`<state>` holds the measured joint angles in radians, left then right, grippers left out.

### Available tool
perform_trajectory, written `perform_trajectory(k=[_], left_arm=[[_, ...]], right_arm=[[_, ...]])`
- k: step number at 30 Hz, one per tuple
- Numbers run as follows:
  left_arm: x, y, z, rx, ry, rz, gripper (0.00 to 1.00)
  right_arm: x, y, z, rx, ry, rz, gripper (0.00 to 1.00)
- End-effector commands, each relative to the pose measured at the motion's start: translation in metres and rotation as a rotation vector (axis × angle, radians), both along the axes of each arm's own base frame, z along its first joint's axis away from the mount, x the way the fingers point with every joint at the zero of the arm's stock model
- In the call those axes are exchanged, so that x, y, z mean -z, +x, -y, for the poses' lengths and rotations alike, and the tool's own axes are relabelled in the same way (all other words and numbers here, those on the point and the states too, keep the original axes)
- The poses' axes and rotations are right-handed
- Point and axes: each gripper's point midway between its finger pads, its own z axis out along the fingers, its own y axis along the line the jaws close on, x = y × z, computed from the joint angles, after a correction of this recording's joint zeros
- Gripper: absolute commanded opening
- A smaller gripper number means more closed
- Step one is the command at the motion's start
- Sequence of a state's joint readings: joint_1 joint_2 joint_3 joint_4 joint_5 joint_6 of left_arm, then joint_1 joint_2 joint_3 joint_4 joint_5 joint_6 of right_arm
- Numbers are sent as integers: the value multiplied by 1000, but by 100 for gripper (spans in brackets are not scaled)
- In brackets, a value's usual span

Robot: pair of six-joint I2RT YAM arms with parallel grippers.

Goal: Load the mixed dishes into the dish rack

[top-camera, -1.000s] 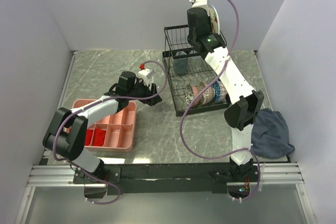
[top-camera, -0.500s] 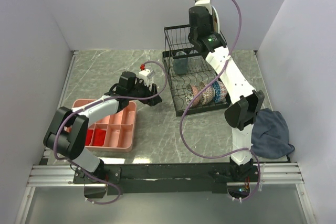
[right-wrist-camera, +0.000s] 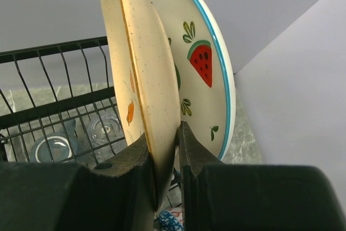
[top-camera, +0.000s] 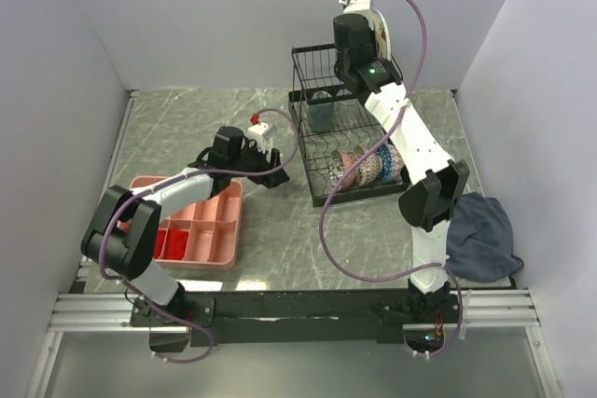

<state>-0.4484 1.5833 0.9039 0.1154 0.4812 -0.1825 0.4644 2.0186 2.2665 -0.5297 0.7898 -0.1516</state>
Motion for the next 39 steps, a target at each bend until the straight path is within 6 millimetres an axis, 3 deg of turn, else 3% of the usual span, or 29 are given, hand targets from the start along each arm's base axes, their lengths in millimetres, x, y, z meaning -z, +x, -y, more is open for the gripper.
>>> perform_trajectory(k=[1, 12, 20, 26, 31, 39], left_arm=[[-22, 10, 8, 8, -46, 49, 70], [-18, 12, 8, 8, -36, 43, 70], [-17, 11, 9, 12, -44, 39, 70], [-17, 13, 11, 13, -48, 34, 70], [-17, 12, 12, 19, -58, 27, 71], [-18, 11, 15, 29, -74, 23, 73]], right_arm=[[-36, -4, 15, 74, 19, 106, 0], [-8, 7, 17, 69, -12, 42, 0], [-3, 6, 21, 62, -20, 21, 0], [-45, -8, 25, 95, 3, 132, 0], [-53, -21, 11, 40, -10, 130, 0], [-72, -38, 11, 43, -35, 170, 0]])
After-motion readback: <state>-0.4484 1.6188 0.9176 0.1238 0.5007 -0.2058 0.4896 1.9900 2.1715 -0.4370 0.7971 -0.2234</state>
